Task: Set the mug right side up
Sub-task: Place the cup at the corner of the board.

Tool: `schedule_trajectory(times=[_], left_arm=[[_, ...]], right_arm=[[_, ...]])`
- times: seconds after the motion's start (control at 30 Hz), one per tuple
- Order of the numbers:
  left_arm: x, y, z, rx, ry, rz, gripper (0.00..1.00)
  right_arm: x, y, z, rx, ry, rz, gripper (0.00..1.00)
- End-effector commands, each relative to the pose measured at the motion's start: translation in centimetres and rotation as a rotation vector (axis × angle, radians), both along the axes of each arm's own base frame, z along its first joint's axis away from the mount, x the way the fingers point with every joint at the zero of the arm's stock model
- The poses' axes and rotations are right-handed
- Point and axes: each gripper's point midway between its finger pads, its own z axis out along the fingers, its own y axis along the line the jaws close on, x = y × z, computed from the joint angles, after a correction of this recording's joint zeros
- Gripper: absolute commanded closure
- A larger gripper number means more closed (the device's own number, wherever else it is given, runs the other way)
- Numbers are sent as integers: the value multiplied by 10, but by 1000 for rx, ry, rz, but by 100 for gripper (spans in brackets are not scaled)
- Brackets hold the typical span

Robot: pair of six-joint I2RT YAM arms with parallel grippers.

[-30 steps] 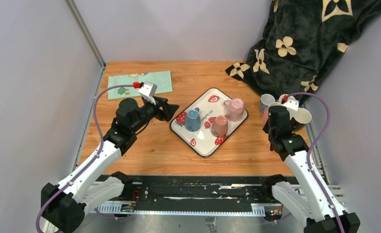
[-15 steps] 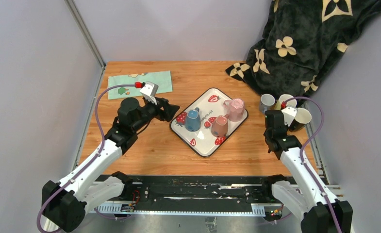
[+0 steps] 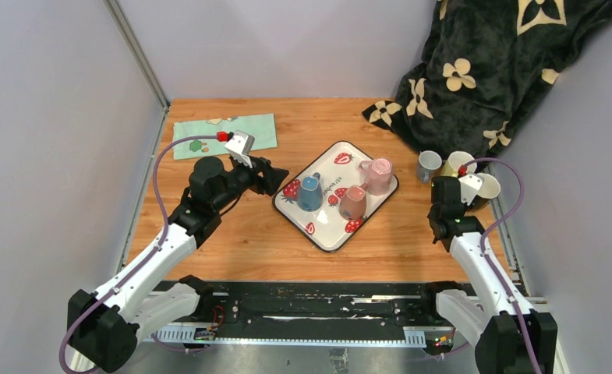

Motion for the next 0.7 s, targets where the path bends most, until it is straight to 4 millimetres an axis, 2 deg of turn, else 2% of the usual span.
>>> schedule_trajectory(times=[0.0,0.43,0.57,0.67], left_arm=[[2,-4,18,-20,-34,-17,29],[1,-5,17,-23,-24,-22,29],[1,-5,16,-19,-25,-20,29],[0,-4,16,-16,-25,-17,29]], right_arm=[[12,-7,7,17,-78,-44,100],[7,-12,-11,32,-34,-63,99],[5,-13,-16,37,-19,-63,92],[3,-12,-20,44,-8,-62,82]])
